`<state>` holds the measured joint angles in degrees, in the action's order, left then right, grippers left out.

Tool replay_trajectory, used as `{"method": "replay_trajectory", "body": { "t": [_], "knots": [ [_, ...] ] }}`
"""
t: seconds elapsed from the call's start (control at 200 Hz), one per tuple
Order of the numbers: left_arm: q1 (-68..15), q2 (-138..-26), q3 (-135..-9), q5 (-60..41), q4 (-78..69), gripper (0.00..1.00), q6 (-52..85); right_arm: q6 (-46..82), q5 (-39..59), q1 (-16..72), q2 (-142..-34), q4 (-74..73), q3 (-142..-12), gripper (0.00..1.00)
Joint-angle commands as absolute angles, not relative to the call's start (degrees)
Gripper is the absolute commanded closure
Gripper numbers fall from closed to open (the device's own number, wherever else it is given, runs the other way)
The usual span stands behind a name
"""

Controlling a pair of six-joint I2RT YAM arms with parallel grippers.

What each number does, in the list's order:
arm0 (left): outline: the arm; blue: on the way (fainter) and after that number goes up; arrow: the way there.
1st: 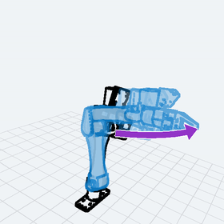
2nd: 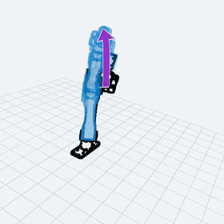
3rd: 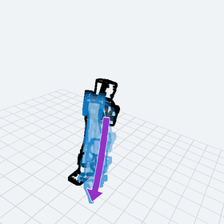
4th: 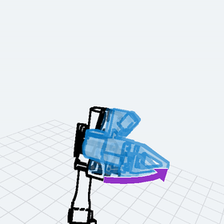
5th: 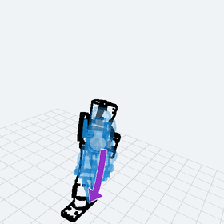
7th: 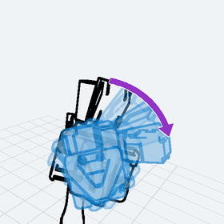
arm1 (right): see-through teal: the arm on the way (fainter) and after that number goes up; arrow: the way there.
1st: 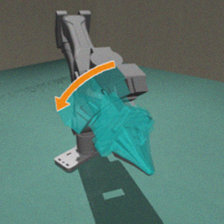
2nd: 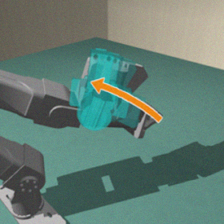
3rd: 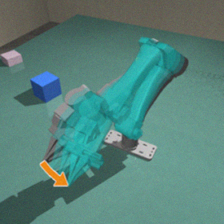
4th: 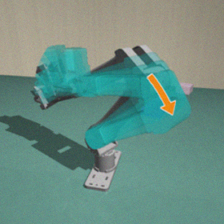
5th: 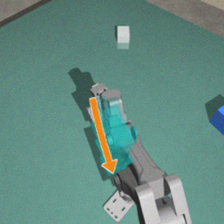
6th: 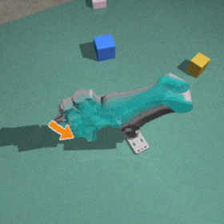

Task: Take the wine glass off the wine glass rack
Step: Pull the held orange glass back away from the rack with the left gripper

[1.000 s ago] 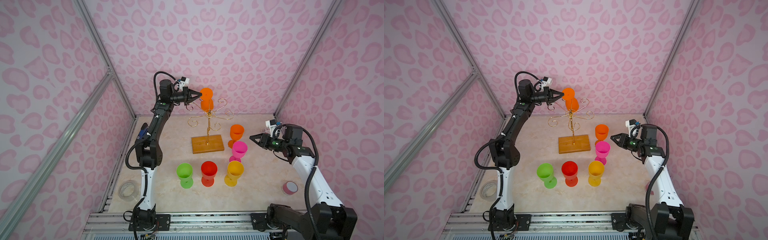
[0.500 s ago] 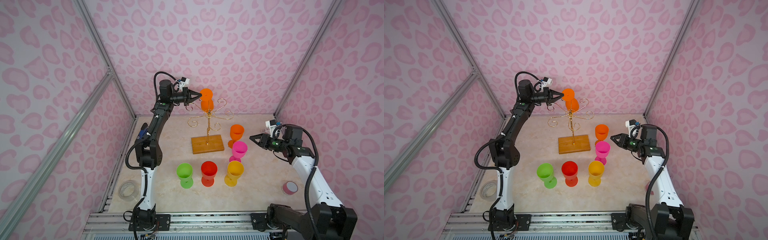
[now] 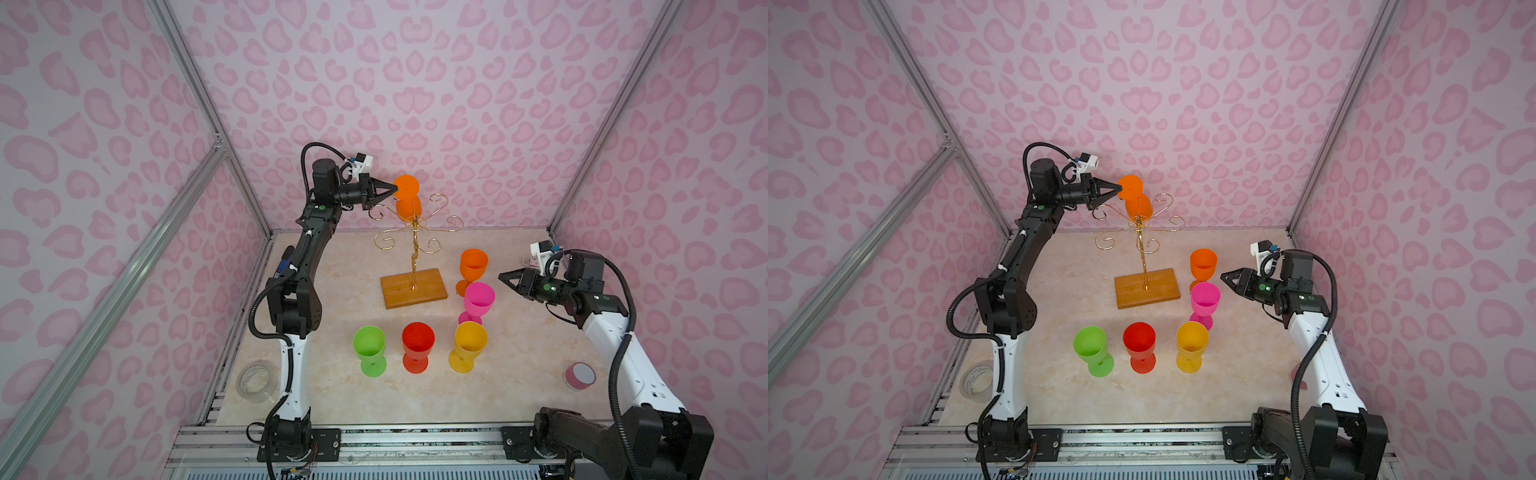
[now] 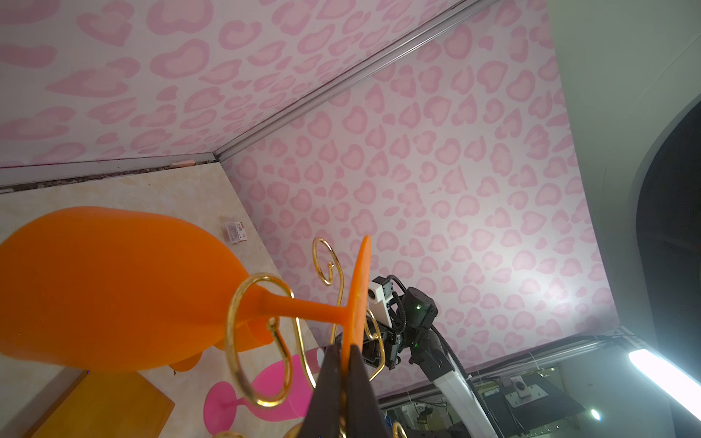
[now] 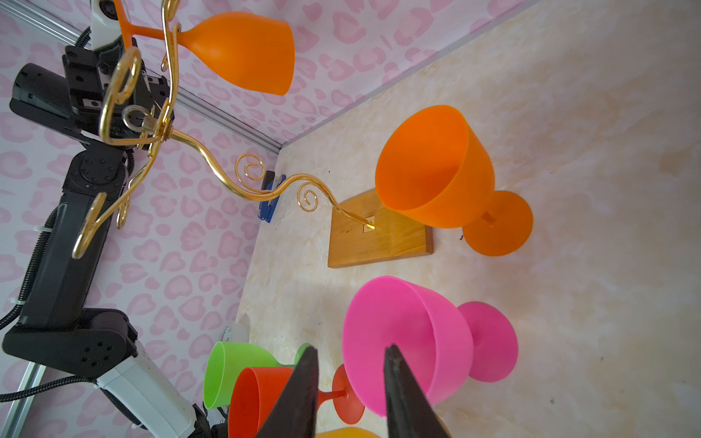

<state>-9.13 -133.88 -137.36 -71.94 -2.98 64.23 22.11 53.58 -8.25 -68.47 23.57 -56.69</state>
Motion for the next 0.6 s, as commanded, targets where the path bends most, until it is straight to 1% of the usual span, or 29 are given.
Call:
{"method": "replay_trajectory", "body": {
  "t": [0.0,0.595],
  "knots": [
    [-9.1,-130.5,-137.1,-74.0,-4.6,0.98,63.7,22.3,54.1,-8.2,-68.8,22.1,-56.6,0.69],
    [-9.1,-128.8,-134.9,-76.0,-4.4,0.98,61.8,22.4,54.4,-8.2,-69.2,21.4,-56.1,0.69]
  ]
}}
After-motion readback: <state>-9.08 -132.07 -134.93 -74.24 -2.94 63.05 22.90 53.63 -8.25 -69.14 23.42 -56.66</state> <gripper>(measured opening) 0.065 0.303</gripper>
